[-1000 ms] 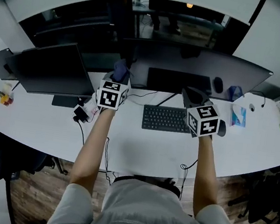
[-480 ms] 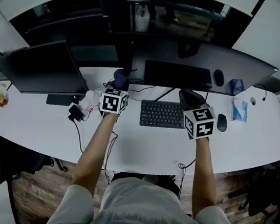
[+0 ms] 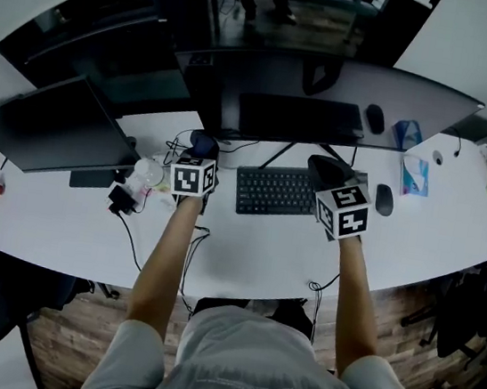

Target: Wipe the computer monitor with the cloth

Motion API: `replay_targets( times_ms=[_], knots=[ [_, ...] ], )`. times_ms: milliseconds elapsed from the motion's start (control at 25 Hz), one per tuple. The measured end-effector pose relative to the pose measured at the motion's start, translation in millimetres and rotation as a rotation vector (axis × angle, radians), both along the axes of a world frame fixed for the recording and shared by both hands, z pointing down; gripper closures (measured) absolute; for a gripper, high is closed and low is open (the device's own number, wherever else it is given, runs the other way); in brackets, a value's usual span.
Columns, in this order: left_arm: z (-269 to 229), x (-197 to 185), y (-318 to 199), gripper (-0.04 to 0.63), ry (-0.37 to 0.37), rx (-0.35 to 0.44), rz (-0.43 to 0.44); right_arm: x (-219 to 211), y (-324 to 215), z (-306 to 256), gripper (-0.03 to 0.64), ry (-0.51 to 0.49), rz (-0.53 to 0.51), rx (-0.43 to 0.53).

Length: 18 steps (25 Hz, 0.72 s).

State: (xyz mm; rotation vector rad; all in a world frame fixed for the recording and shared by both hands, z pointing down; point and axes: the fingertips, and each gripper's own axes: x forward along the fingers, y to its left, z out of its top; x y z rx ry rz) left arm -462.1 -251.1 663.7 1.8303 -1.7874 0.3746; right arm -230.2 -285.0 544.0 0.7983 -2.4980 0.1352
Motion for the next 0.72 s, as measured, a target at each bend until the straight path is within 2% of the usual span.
replay_targets(
  times_ms=[160, 320, 560, 720],
  knots=[
    [7, -1, -2, 0.541, 0.161, 0.042, -0.079, 4, -2, 5, 0.615, -0.007, 0.021, -0.014],
    [20, 4, 1, 0.541, 0.26, 0.023, -0.13, 9, -1, 7, 0.615, -0.021, 0.037, -0.02],
    [18, 25, -11, 0.541, 0.426, 0.102, -0.117, 24, -4, 6, 0.615, -0.021, 0.066, -0.013],
    [16, 45, -22, 0.541, 0.472, 0.125, -0.086, 41, -4, 11, 0.615, -0.019, 0.099, -0.022]
  ],
)
